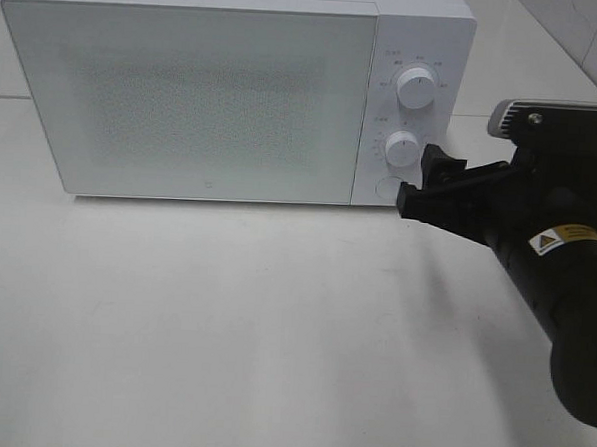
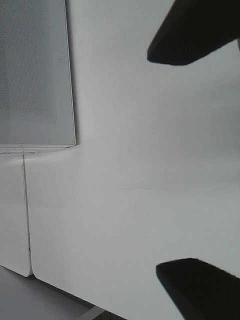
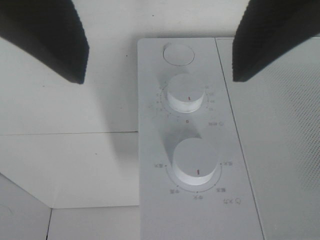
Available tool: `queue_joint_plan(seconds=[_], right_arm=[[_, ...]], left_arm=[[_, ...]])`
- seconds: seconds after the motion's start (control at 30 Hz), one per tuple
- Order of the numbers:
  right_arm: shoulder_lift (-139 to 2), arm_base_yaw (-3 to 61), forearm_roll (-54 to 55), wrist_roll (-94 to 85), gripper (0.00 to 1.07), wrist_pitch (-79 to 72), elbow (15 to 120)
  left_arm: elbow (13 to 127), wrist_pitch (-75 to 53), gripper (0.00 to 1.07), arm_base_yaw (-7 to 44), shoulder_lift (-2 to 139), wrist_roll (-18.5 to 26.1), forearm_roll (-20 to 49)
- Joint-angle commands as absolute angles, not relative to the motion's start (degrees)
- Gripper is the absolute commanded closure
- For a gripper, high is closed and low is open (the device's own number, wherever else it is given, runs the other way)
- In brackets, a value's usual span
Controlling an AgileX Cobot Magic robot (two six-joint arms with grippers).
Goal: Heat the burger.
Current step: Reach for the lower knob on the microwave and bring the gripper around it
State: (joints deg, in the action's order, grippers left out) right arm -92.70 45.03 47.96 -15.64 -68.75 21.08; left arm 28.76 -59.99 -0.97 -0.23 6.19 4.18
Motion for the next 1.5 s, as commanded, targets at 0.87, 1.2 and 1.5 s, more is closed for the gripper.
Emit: queue_joint_plan(seconds=[0.87,1.2,1.5], right_arm=[[-109.89,40.28,43.43,-18.74,0.31,-76.38,35.18],[-114.25,37.3,40.68,-18.74,0.31,-75.29,39.65],[-118.37,36.61,40.85,-18.16,0.31,-74.08,44.23]], left_arm=[[28.65,-59.47,0.03,-1.09,-1.83,6.13,4.7],[28.65,-59.47,0.03,-1.09,-1.83,6.13,4.7],[28.65,-59.47,0.03,-1.09,-1.55,6.13,4.7]])
